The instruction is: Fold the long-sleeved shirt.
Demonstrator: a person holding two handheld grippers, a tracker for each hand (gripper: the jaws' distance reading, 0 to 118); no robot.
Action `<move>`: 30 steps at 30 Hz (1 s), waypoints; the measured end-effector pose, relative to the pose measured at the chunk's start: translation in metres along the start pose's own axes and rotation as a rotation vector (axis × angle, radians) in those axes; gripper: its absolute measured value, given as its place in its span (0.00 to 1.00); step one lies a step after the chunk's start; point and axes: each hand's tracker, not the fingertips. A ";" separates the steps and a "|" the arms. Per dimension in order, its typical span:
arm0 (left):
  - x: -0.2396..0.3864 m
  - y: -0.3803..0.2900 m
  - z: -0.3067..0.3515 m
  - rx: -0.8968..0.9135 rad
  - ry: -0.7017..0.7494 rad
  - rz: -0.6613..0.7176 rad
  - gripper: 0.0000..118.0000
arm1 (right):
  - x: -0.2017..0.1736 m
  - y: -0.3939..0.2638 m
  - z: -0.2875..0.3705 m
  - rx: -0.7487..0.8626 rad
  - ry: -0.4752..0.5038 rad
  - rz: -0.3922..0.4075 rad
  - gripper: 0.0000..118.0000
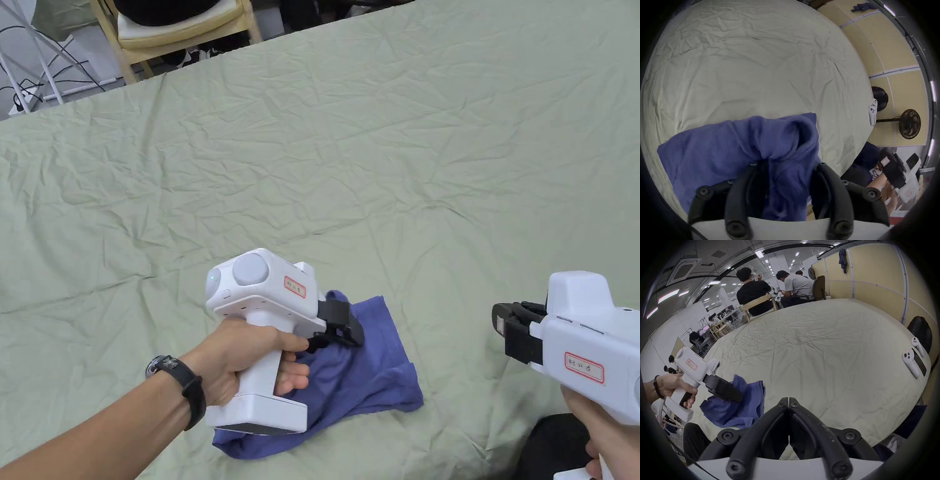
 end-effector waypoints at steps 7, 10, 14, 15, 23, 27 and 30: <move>0.023 0.005 0.006 0.018 -0.060 0.015 0.40 | 0.005 0.001 0.003 0.000 -0.013 -0.007 0.00; 0.023 0.006 0.007 0.028 -0.129 0.053 0.40 | 0.005 0.002 0.005 0.006 -0.013 -0.016 0.00; 0.022 -0.004 0.024 0.088 -0.279 0.087 0.40 | -0.001 0.004 0.007 0.009 -0.013 0.000 0.00; 0.024 -0.008 0.031 0.102 -0.272 0.058 0.40 | -0.002 0.005 0.008 0.009 -0.011 0.004 0.00; 0.022 -0.061 0.089 0.345 -0.147 -0.168 0.20 | -0.016 0.007 0.008 0.016 0.002 0.024 0.00; 0.010 -0.096 0.105 0.460 -0.049 -0.275 0.01 | -0.024 0.007 0.009 0.015 0.008 0.037 0.00; -0.003 -0.116 0.104 0.466 0.016 -0.352 0.00 | -0.027 0.007 0.011 0.019 0.010 0.038 0.00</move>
